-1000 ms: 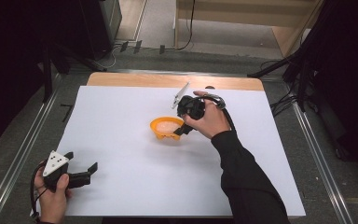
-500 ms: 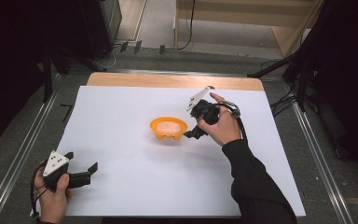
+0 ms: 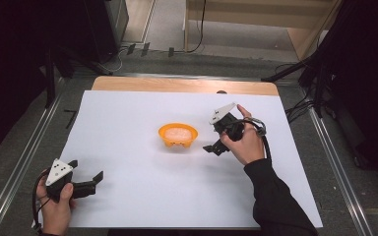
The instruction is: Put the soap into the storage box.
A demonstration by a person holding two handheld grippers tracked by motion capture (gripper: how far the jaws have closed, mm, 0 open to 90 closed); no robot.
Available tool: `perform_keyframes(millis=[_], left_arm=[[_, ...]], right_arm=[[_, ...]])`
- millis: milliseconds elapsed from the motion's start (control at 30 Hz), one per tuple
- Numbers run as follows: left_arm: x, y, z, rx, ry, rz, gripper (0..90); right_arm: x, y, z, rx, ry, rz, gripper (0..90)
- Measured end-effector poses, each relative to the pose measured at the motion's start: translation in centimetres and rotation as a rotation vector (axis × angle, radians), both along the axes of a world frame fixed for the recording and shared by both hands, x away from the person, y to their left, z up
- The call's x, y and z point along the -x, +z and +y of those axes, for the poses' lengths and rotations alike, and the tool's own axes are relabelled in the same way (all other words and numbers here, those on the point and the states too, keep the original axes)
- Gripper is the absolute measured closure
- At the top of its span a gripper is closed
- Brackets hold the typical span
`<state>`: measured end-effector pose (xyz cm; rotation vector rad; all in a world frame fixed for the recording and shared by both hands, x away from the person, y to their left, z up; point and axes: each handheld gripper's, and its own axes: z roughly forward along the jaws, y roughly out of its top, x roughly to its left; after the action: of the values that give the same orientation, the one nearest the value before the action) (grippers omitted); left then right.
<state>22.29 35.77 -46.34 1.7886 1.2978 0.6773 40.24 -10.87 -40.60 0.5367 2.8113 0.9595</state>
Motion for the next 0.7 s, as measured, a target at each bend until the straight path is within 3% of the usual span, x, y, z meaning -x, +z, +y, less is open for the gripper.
perform_keyframes(millis=[700], left_arm=[[0.0,0.0,0.0,-0.004,-0.002,0.002,0.0]], right_arm=[[3.5,-2.3,-3.9,-0.055,-0.093,-0.018,0.0]])
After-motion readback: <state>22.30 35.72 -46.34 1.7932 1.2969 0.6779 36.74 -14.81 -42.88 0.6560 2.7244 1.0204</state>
